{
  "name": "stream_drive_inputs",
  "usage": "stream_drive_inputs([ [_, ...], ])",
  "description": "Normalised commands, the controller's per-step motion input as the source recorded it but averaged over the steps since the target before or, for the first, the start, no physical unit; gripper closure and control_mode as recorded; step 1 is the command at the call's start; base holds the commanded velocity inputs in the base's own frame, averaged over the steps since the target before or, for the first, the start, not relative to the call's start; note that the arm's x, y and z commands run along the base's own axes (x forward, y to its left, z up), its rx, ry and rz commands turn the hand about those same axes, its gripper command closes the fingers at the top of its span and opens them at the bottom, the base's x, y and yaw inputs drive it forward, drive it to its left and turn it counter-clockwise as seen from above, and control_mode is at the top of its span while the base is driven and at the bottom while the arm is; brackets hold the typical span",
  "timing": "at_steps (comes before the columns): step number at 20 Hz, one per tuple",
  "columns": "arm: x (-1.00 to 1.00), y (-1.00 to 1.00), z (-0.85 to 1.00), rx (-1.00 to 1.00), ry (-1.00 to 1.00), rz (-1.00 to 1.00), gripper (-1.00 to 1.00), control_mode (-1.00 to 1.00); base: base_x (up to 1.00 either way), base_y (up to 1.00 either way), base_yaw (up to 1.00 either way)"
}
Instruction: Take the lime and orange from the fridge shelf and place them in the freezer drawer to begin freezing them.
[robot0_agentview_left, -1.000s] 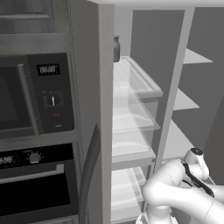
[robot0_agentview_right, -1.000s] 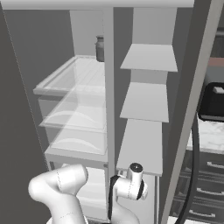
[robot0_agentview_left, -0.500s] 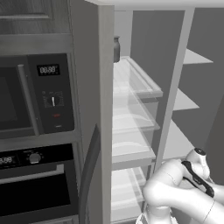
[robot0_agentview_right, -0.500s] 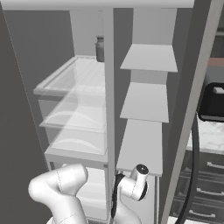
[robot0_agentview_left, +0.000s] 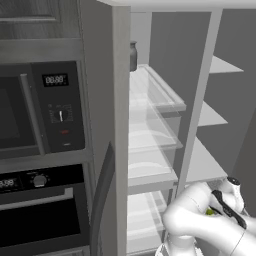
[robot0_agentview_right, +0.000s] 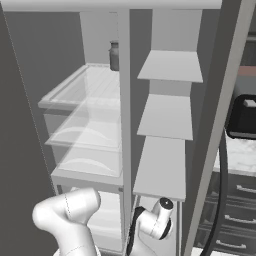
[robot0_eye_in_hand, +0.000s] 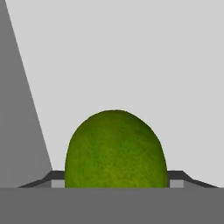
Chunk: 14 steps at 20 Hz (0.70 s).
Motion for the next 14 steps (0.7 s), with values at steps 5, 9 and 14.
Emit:
stream_drive_inputs([
  [5,0.0,0.0,-0.52,-0.01,0.0,-0.07,-1.0,-1.0,0.0,0.0,0.0],
  [9,0.0,-0.03,0.04,0.0,0.0,-0.07,-1.0,-1.0,0.0,0.0,0.0],
  [14,-0.04,-0.09,0.26,0.0,0.0,-0.08,-1.0,-1.0,0.0,0.0,0.0],
])
